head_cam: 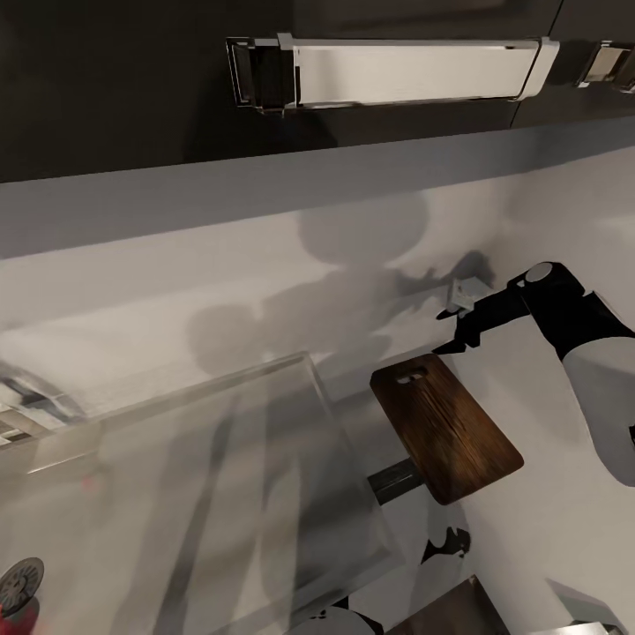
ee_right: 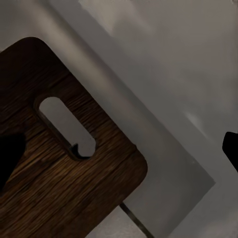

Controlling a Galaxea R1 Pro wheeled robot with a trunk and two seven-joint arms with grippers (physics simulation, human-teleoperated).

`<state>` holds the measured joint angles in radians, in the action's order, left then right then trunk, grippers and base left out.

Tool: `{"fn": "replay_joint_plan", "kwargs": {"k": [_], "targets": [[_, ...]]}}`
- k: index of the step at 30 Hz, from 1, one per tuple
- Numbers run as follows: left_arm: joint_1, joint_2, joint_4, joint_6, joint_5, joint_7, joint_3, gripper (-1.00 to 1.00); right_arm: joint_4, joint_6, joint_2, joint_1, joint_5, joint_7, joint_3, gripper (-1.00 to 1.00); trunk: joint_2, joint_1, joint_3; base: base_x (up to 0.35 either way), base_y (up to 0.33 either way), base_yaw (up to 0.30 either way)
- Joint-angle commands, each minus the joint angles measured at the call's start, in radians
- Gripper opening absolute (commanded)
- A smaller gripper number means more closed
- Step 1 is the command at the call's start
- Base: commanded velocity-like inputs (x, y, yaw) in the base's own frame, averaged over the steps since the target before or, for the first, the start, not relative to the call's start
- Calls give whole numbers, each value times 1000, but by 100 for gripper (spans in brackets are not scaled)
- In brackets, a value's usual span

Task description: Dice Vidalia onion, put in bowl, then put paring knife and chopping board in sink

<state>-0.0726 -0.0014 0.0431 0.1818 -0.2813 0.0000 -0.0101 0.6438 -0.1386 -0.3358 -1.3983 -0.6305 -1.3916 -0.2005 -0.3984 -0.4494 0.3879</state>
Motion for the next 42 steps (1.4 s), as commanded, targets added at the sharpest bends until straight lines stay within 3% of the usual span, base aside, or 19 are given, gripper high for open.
{"fn": "replay_joint_plan", "kwargs": {"k": [1, 8, 15, 21, 29, 35, 42], "targets": [[0, 0, 3, 5, -2, 0, -1, 100, 1, -10, -1, -1, 2, -3, -3, 100, -2, -1, 1, 0, 0, 0], [1, -5, 10, 5, -1, 0, 0, 100, 6, -10, 13, -1, 10, -5, -1, 100, -2, -1, 1, 0, 0, 0], [1, -15, 11, 5, 0, 0, 1, 100, 16, -10, 93, -1, 14, -3, -2, 100, -2, -1, 1, 0, 0, 0], [1, -15, 9, 5, 2, -2, 2, 100, 17, -9, 112, -4, 15, -4, -2, 100, -2, -1, 1, 0, 0, 0], [0, -15, 9, 5, 2, -4, 2, 100, 14, 35, 105, -5, 15, -9, -5, 100, -2, -1, 1, 0, 0, 0], [0, -21, 9, 5, 2, -5, 3, 100, 5, 70, 53, -5, 14, -56, -4, 100, -2, -1, 1, 0, 0, 0], [1, -23, 10, 5, 3, -5, 3, 100, 5, 71, 28, -5, 14, -68, -4, 100, -2, -1, 3, 0, 0, 0]]}}
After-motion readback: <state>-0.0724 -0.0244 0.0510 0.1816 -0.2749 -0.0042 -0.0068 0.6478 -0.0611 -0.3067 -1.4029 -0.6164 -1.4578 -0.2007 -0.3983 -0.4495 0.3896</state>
